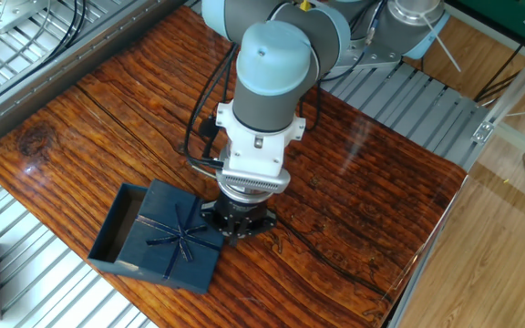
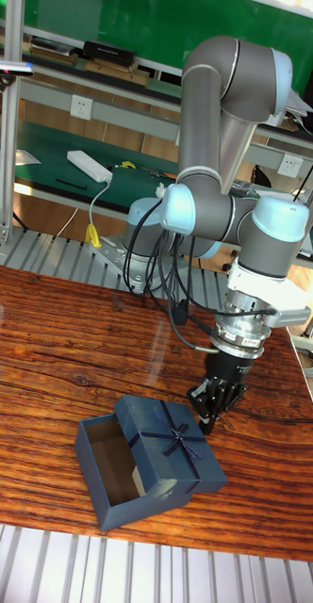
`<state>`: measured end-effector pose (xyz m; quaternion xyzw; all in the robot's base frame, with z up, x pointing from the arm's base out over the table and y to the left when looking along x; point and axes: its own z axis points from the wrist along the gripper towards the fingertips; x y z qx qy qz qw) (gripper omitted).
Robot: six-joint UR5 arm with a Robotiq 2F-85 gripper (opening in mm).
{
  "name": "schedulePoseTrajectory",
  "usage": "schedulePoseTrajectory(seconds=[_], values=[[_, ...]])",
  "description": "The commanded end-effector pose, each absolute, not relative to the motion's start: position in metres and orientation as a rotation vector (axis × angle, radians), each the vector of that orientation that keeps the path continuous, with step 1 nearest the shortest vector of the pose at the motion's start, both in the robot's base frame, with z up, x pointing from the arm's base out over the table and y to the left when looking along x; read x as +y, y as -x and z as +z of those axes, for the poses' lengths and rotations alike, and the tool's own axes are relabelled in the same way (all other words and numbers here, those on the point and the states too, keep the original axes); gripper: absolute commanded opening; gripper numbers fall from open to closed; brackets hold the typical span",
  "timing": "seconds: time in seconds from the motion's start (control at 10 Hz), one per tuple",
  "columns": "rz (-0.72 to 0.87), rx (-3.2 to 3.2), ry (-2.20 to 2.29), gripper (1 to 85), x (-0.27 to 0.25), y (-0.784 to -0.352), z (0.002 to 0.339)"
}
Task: Slide the outer casing onto the gift box
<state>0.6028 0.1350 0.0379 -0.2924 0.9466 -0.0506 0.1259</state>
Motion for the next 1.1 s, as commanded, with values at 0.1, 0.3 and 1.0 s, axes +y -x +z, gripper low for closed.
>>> schedulePoseTrajectory(seconds=[0.1,0.3,1.0], values=[[-0.204,2.740,0.862,1.0,0.125,-0.608,0.043],[-0.201,2.745,0.854,1.0,0.125,-0.607,0.045],[-0.230,2.763,0.857,1.0,0.113,-0.606,0.050]])
